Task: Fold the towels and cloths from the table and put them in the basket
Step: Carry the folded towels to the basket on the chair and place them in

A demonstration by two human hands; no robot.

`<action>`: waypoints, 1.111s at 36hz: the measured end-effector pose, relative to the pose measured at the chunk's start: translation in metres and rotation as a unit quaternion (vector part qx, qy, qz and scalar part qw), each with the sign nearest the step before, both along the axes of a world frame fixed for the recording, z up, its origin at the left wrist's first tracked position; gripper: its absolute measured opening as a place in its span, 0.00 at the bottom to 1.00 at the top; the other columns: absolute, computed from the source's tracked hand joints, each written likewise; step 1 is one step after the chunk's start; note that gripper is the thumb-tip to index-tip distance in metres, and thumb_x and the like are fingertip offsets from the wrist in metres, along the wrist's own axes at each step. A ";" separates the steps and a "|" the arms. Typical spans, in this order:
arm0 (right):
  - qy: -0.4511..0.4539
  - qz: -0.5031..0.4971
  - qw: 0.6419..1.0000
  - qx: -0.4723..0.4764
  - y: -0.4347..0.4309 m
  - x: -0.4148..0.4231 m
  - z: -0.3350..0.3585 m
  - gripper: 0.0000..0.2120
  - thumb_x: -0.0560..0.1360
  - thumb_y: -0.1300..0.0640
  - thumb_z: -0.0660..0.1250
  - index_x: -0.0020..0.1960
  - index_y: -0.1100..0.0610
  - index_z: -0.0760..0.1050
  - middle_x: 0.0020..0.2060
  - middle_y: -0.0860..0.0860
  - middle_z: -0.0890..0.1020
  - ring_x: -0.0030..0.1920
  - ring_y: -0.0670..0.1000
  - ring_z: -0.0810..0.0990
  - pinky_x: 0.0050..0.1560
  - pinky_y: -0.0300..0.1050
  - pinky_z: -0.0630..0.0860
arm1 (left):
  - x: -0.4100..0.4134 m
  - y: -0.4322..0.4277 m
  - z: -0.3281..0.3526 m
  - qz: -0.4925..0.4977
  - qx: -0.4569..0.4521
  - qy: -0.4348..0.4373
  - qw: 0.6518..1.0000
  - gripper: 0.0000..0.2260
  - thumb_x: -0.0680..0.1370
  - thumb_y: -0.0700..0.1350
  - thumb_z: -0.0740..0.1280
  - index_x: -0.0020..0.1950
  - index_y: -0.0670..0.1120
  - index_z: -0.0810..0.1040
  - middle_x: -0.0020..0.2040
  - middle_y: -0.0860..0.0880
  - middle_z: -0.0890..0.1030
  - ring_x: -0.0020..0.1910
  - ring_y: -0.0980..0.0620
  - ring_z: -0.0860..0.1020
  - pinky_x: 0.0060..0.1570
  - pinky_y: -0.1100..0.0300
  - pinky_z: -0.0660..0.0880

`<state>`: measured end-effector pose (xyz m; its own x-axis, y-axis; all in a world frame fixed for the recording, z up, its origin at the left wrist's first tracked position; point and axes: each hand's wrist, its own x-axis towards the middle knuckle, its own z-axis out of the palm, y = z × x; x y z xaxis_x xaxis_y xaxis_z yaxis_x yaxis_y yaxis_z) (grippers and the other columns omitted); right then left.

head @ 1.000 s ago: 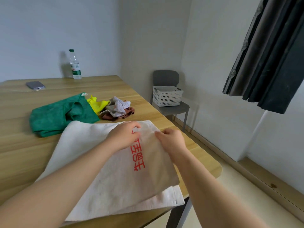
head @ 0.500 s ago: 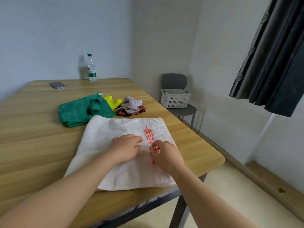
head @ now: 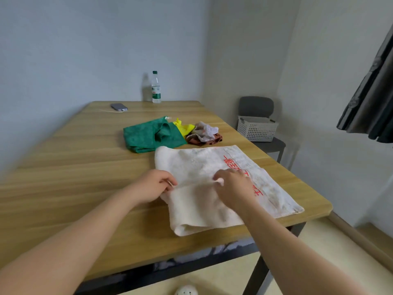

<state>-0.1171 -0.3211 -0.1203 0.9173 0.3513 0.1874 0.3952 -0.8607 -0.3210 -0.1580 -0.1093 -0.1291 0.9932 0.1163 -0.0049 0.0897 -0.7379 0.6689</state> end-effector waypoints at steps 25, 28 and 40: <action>0.269 0.297 0.902 0.163 0.024 -0.066 0.009 0.08 0.75 0.59 0.65 0.51 0.58 0.82 0.39 0.46 0.82 0.38 0.41 0.78 0.46 0.33 0.72 | -0.006 0.022 -0.025 0.041 0.198 0.058 0.978 0.18 0.81 0.48 0.52 0.70 0.60 0.65 0.75 0.59 0.60 0.74 0.55 0.58 0.71 0.46 0.56; 0.208 0.213 0.935 0.193 0.020 -0.055 0.002 0.08 0.76 0.60 0.63 0.50 0.54 0.81 0.38 0.44 0.81 0.38 0.43 0.78 0.45 0.37 0.75 | -0.009 0.017 -0.023 0.066 0.179 0.031 0.981 0.19 0.80 0.44 0.54 0.69 0.57 0.69 0.74 0.56 0.63 0.73 0.53 0.59 0.70 0.47 0.58; 0.013 -0.055 0.996 0.073 -0.035 -0.033 -0.022 0.11 0.79 0.51 0.58 0.60 0.50 0.73 0.50 0.48 0.78 0.55 0.49 0.75 0.58 0.44 0.72 | -0.037 -0.016 -0.022 -0.057 0.251 0.081 0.963 0.22 0.81 0.59 0.49 0.74 0.61 0.54 0.77 0.59 0.52 0.76 0.56 0.48 0.73 0.48 0.47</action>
<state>-0.1499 -0.3565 -0.1424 0.9542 0.2188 0.2039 0.2902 -0.8423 -0.4542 -0.1955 -0.1252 -0.1516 0.9907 0.0352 -0.1315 0.0625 -0.9758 0.2096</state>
